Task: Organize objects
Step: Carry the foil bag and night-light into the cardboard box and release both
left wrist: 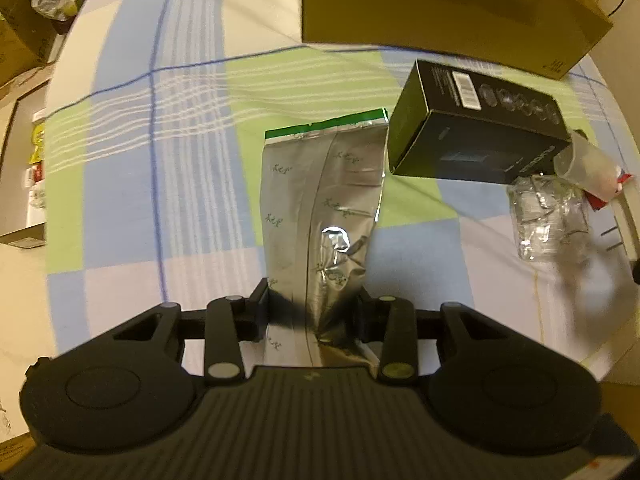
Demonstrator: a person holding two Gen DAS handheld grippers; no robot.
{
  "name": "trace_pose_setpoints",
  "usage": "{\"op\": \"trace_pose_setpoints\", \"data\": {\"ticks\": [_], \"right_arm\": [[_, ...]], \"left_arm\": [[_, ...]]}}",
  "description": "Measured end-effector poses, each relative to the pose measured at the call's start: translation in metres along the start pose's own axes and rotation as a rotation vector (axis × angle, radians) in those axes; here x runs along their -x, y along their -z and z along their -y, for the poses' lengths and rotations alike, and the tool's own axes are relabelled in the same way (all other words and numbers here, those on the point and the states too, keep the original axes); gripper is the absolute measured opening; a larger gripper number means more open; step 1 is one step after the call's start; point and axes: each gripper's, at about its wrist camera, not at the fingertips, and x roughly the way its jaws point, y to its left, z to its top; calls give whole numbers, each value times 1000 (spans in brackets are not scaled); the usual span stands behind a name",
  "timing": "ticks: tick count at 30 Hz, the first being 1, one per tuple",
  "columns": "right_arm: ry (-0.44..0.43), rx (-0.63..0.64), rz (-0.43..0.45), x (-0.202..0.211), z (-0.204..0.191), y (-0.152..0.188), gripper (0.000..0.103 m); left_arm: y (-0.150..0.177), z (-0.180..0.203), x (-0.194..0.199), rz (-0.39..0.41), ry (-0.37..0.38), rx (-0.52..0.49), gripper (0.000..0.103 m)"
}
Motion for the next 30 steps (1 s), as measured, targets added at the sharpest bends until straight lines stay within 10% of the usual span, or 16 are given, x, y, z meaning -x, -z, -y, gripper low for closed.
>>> {"op": "trace_pose_setpoints", "data": {"ticks": [16, 30], "right_arm": [[12, 27, 39, 36, -3, -45, 65], [141, 83, 144, 14, 56, -182, 65]], "left_arm": [[-18, 36, 104, 113, 9, -70, 34], [-159, 91, 128, 269, 49, -129, 34]]}}
